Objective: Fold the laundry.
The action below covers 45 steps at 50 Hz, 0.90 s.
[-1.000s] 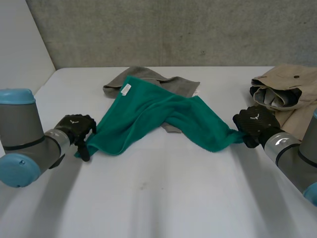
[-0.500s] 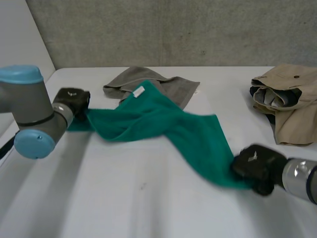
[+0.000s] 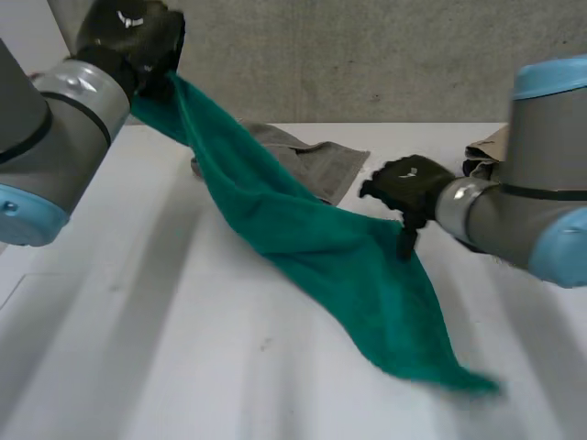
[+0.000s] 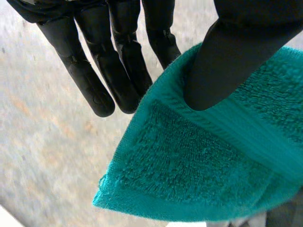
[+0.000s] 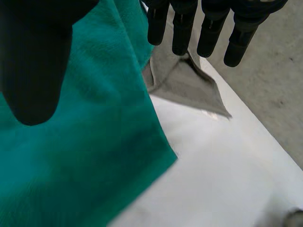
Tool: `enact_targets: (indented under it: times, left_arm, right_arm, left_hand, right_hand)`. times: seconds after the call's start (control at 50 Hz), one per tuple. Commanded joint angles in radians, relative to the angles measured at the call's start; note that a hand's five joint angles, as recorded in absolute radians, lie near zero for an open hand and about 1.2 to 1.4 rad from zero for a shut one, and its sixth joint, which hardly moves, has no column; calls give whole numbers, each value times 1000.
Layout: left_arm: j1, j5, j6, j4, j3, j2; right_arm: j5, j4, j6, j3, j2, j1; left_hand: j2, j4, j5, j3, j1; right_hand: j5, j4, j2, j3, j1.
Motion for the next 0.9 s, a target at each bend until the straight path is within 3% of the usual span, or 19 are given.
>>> enact_targets:
  times: [0.02,0.14,0.2,0.3,0.44,0.54,0.68,0.9]
  left_arm:
    - [-30,28,9,-1,-13,71]
    - [-30,27,9,-1,-15,93]
    - [-21,27,9,-1,-13,88]
    - [11,27,15,4,-1,74]
    - [83,-22,32,36,132,21]
    - [110,-79,12,48,209,-18]
    - [125,-58,-34,48,154,-65]
    - [134,-6,-48,50,-168,-153]
  right_arm:
    - [-5,-52,174,-183,226,80]
    - [63,-142,262,-292,366,114]
    - [132,-188,271,-365,410,115]
    - [218,-289,280,-480,407,99]
    - [258,-553,268,-478,202,68]
    - [230,-765,268,-286,-6,51]
    - [143,-762,248,46,-157,46]
    - [83,-731,175,501,-125,30]
  left_hand:
    - [148,151,135,149,145]
    - [148,151,135,149,145]
    - [148,151,135,149,145]
    - [154,157,141,155,151]
    - [166,169,152,167,163]
    - [151,154,138,152,148]
    - [142,145,129,143,139]
    - [63,66,50,64,60]
  right_hand:
    - [81,46,54,58,40]
    - [494,459,467,471,453]
    - [1125,1090,1098,1102,1084]
    - [1127,1092,1100,1103,1086]
    - [1127,1092,1100,1103,1086]
    - [1127,1092,1100,1103,1086]
    - [1127,1092,1100,1103,1086]
    - [1092,1057,1065,1068,1051]
